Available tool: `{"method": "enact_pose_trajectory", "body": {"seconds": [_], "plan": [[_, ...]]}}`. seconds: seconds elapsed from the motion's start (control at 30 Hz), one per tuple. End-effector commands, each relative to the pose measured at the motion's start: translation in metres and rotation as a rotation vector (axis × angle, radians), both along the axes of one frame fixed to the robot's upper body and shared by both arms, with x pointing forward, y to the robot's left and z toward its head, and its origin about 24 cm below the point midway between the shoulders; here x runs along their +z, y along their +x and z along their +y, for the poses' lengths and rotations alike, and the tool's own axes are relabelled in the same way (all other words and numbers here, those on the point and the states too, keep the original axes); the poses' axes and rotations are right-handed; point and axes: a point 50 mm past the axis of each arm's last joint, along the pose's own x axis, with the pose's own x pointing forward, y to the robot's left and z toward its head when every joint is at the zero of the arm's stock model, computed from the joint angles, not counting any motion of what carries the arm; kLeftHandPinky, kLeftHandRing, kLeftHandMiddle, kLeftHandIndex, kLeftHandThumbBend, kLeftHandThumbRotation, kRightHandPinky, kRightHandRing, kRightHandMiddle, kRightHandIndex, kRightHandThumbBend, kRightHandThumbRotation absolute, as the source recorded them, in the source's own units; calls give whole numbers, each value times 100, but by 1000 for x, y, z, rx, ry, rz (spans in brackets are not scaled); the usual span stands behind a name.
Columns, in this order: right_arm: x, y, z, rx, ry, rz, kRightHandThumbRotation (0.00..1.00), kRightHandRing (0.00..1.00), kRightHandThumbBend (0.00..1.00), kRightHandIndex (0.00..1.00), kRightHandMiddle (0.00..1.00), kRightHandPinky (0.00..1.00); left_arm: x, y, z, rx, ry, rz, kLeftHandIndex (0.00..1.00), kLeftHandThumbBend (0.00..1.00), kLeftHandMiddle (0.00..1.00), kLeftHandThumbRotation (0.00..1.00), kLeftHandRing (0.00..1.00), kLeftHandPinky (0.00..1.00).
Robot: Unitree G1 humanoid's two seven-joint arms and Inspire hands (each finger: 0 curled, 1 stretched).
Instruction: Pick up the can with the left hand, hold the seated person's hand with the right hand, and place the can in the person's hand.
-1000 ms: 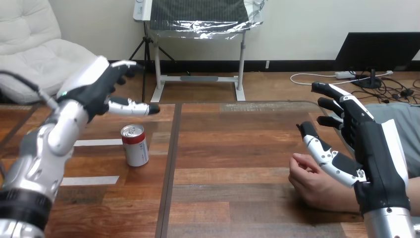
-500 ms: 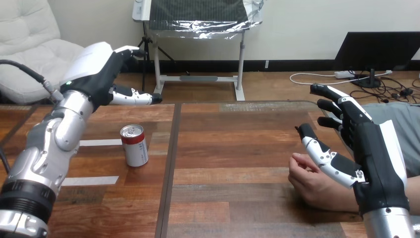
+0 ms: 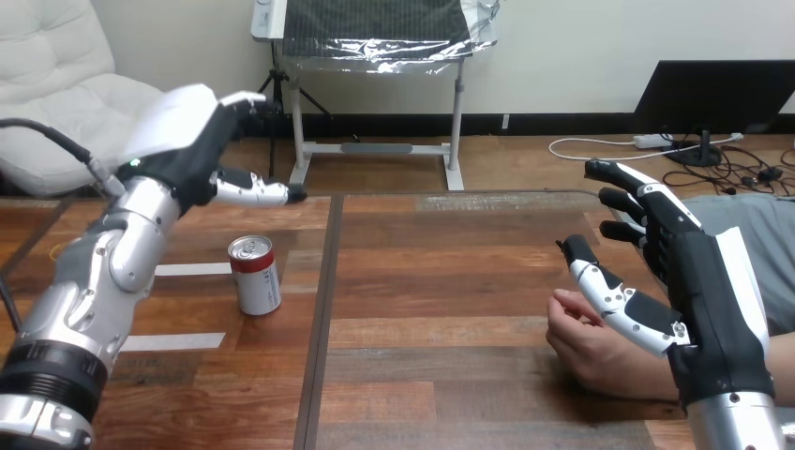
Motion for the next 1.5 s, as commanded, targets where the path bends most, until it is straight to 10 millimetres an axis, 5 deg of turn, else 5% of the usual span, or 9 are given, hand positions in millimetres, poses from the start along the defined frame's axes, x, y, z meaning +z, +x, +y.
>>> {"method": "enact_pose_trajectory", "body": {"seconds": [0.0, 0.93, 1.47], "plan": [[21, 6, 0, 23, -29, -104, 0, 87, 40, 81, 90, 79, 24, 12, -7, -15, 24, -61, 83, 85, 81, 37, 74, 65], [22, 6, -2, 43, -48, -92, 0, 90, 42, 79, 91, 81, 6, 23, -10, 2, 51, 71, 83, 84, 86, 38, 85, 76], [22, 5, -4, 54, -51, -86, 0, 91, 42, 78, 90, 82, -5, 26, -15, 11, 152, 82, 83, 88, 84, 45, 80, 73]]}}
